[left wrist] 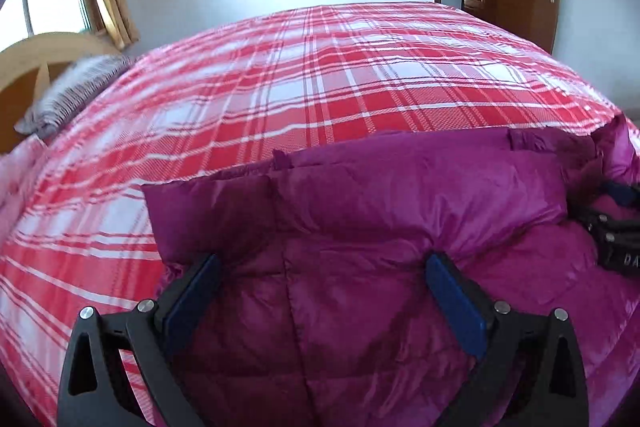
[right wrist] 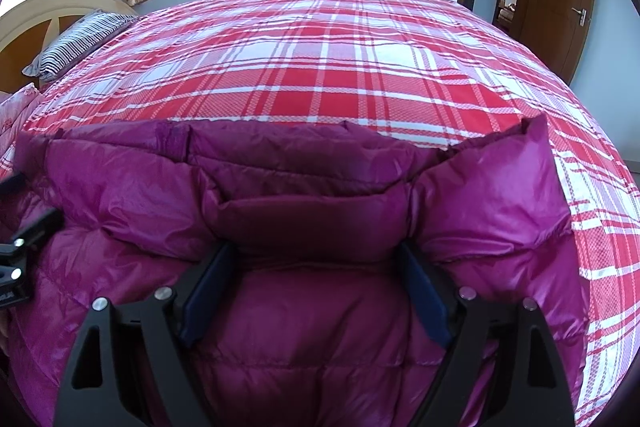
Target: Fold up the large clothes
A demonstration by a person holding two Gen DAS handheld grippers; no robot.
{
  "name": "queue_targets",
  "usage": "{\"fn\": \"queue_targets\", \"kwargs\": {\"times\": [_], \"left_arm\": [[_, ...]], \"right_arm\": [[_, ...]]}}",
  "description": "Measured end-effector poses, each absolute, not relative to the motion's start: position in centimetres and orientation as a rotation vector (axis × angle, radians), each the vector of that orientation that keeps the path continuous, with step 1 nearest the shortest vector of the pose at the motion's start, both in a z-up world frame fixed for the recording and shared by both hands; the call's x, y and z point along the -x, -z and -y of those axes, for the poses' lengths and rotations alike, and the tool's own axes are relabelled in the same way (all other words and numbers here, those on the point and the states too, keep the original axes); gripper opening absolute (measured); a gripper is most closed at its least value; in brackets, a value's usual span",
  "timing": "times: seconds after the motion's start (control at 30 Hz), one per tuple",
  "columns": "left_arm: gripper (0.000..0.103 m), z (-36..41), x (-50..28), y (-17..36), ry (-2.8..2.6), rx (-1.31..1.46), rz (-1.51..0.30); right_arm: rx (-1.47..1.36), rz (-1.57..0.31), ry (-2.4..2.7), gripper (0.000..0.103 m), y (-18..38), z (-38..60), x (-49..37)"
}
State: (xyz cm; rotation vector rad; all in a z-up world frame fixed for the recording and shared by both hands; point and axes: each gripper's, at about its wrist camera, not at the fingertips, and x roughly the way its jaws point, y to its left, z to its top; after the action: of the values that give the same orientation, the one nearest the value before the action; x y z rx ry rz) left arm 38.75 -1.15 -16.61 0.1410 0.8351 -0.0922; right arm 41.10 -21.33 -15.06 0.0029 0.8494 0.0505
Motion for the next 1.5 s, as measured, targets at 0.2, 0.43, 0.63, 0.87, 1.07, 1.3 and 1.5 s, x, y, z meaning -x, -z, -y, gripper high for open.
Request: {"fn": "queue_targets", "kwargs": {"times": [0.2, 0.43, 0.63, 0.87, 1.07, 1.3, 1.5], "left_arm": [[0.102, 0.9, -39.5, 17.3, 0.106, -0.097, -0.856], [0.102, 1.1, -39.3, 17.5, 0.099, -0.1, -0.845], [0.102, 1.0, -39.2, 17.5, 0.099, -0.098, -0.843], [0.102, 1.1, -39.2, 17.4, 0.094, -0.101, -0.841], [0.102, 1.1, -39.2, 17.4, 0.091, -0.104, -0.842], [0.102, 1.1, -39.1, 17.4, 0.089, -0.108, -0.841], [0.102, 1.1, -39.2, 17.4, 0.09, -0.108, -0.842]], "right_arm": [[0.007, -0.852, -0.042, 0.087, 15.0, 21.2, -41.3], [0.007, -0.818, 0.0, 0.083, 13.0, 20.7, -39.3], [-0.006, -0.703, -0.139, 0.084, 9.9, 16.9, -33.7], [0.04, -0.739, -0.127, 0.086, 13.8, 15.6, -33.8], [0.053, -0.797, -0.124, 0.091, 14.7, 15.4, -35.0], [0.07, -0.822, -0.116, 0.094, 15.2, 15.1, -34.7], [0.081, -0.823, -0.107, 0.095, 15.2, 14.9, -34.8]]}}
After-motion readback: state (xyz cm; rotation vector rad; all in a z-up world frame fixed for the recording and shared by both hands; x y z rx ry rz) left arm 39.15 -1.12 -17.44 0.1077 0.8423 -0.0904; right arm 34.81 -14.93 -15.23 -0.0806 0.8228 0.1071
